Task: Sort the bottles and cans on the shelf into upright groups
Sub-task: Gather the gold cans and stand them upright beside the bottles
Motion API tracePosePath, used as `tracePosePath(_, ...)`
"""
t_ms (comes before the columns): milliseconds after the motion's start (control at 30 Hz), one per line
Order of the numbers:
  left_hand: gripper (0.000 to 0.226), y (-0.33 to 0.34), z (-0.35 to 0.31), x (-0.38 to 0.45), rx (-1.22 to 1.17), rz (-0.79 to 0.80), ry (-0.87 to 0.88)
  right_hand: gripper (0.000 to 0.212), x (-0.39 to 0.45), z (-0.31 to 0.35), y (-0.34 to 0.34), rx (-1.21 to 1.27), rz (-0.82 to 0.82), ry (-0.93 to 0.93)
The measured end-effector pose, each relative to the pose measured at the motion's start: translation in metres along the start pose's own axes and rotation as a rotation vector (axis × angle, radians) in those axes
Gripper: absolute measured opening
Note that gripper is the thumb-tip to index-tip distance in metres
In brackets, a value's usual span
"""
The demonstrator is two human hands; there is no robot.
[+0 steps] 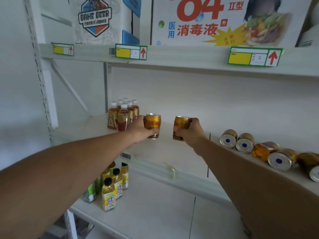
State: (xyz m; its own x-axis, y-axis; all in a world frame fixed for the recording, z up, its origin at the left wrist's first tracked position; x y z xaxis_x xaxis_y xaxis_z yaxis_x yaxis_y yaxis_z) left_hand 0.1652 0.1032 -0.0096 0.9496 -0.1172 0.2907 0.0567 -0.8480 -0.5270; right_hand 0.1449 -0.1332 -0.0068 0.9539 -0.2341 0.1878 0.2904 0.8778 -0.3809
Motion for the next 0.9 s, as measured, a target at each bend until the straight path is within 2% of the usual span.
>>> tracePosePath(333, 0.076, -0.003, -0.011, 0.008, -0.004, -0.052, -0.025, 0.063, 0.023, 0.005, -0.005, 0.046, 0.077, -0.043)
tracePosePath(567, 0.076, 0.007, 0.004, 0.033, 0.053, -0.129, -0.091, 0.071, 0.052, -0.01, 0.013, 0.044, 0.129, -0.078)
tracePosePath(733, 0.071, 0.008, 0.017, 0.061, 0.085, -0.184, -0.082, 0.073, 0.069, -0.015, 0.035, 0.036, 0.116, -0.088)
tracePosePath(900, 0.071, 0.01, 0.041, 0.098, 0.116, -0.133, -0.064, 0.073, 0.086, -0.015, 0.061, 0.013, 0.074, -0.059)
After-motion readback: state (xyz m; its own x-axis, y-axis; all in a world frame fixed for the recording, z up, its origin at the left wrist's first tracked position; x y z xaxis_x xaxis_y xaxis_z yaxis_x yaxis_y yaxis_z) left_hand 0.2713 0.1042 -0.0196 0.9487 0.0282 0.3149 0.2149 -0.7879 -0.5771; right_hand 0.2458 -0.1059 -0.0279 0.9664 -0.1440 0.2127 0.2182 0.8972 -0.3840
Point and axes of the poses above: each hand's wrist, its own x-axis towards the middle knuckle, its own y-axis out of the palm, z = x × y, the point moved 2 cm from there along x, towards the middle knuckle, and after that the axes turned 3 degrees about y, right-handed, at the moved point
